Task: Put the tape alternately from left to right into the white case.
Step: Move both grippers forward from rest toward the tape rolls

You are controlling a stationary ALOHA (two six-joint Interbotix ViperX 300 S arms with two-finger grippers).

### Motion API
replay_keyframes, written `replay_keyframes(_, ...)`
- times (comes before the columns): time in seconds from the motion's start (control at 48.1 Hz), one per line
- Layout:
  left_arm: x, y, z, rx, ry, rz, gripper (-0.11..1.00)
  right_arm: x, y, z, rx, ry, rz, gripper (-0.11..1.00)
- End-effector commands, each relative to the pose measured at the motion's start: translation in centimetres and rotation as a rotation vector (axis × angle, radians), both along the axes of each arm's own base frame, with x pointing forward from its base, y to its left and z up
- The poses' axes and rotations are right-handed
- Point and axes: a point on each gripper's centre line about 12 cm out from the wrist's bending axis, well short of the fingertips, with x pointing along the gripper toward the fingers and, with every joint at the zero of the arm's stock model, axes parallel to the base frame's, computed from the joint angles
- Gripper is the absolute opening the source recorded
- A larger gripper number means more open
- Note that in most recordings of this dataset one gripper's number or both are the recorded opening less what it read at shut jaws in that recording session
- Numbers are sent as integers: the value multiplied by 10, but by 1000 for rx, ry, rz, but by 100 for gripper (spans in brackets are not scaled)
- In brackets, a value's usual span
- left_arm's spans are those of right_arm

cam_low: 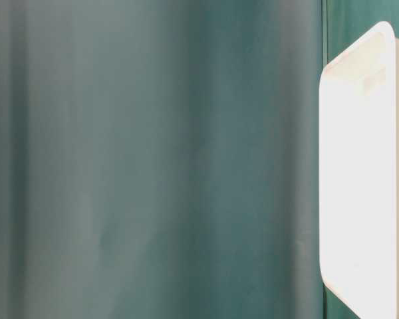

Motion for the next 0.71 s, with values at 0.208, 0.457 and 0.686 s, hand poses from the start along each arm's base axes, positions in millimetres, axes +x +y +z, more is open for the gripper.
replay_keyframes(0.208, -6, -2, 5, -37, -35, -13, 2, -4, -1, -6, 0, -43, -5, -5)
replay_keyframes(0.457, -8, -3, 4, -43, -38, -18, 2, -3, -1, -5, -2, -49, -5, -9)
replay_keyframes(0.686, -7, -3, 4, -70, -35, -21, 2, -2, -1, -8, 0, -31, -5, -9)
